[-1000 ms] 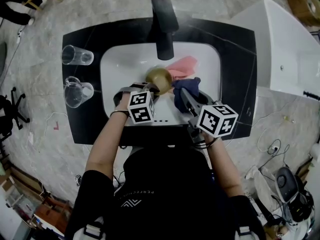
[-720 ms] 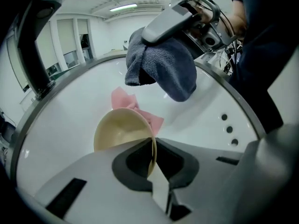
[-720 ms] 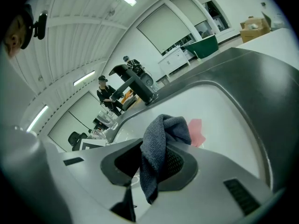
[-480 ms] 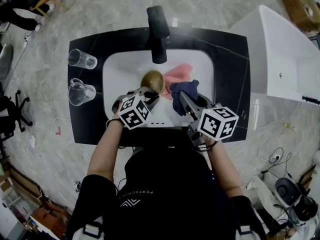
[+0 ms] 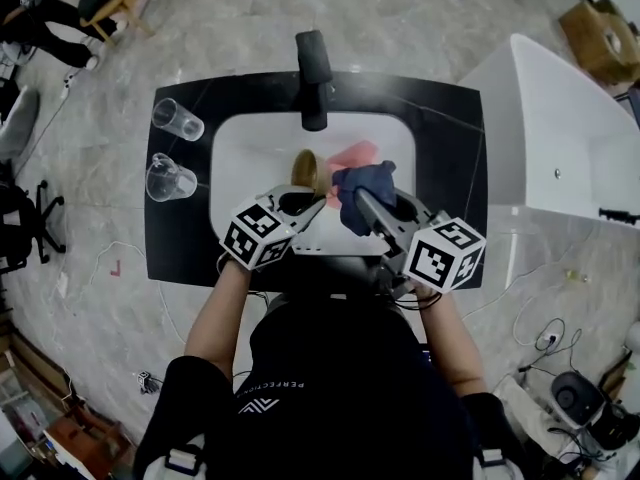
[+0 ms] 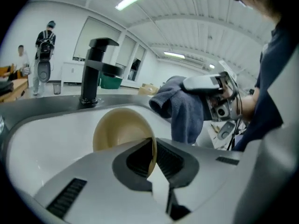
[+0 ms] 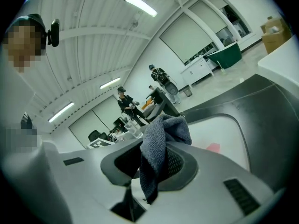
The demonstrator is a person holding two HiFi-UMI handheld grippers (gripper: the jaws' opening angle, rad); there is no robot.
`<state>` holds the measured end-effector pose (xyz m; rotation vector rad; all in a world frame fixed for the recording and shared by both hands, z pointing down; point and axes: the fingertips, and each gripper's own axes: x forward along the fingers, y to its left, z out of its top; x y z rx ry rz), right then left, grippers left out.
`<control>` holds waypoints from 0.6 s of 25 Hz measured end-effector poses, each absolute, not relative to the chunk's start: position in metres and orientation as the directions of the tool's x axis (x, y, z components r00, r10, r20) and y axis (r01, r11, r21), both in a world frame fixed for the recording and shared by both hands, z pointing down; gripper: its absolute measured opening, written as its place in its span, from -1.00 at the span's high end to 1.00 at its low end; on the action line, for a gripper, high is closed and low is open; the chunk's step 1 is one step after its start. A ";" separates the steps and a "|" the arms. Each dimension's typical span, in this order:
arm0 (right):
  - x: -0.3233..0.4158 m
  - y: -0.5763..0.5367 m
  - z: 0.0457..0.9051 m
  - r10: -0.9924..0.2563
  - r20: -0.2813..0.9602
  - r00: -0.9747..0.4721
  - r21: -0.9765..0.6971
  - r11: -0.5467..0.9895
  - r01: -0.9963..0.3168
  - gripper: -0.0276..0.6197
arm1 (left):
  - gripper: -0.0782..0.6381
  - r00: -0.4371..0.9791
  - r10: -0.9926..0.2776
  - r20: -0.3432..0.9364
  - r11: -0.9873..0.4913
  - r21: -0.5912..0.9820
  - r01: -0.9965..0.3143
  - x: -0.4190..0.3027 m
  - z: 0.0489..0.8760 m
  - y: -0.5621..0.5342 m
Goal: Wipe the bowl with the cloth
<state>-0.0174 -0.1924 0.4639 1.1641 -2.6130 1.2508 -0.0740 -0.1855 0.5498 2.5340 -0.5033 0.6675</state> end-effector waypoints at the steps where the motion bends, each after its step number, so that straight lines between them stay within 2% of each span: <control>1: -0.018 -0.191 0.459 -0.616 0.302 -0.727 -0.661 0.414 -0.626 0.62 | 0.74 0.834 -0.237 0.499 -0.804 0.380 -0.456 -0.073 0.542 -0.185; 4: -0.018 -0.190 0.444 -0.613 0.262 -0.745 -0.656 0.453 -0.604 0.62 | 0.74 0.868 -0.270 0.417 -0.765 0.454 -0.457 -0.070 0.519 -0.183; 8: -0.021 -0.183 0.426 -0.597 0.202 -0.776 -0.656 0.506 -0.560 0.62 | 0.74 0.885 -0.291 0.364 -0.759 0.475 -0.445 -0.066 0.498 -0.170; 15: -0.038 -0.170 0.399 -0.531 0.115 -0.839 -0.641 0.606 -0.471 0.62 | 0.74 0.926 -0.253 0.280 -0.774 0.515 -0.368 -0.058 0.469 -0.145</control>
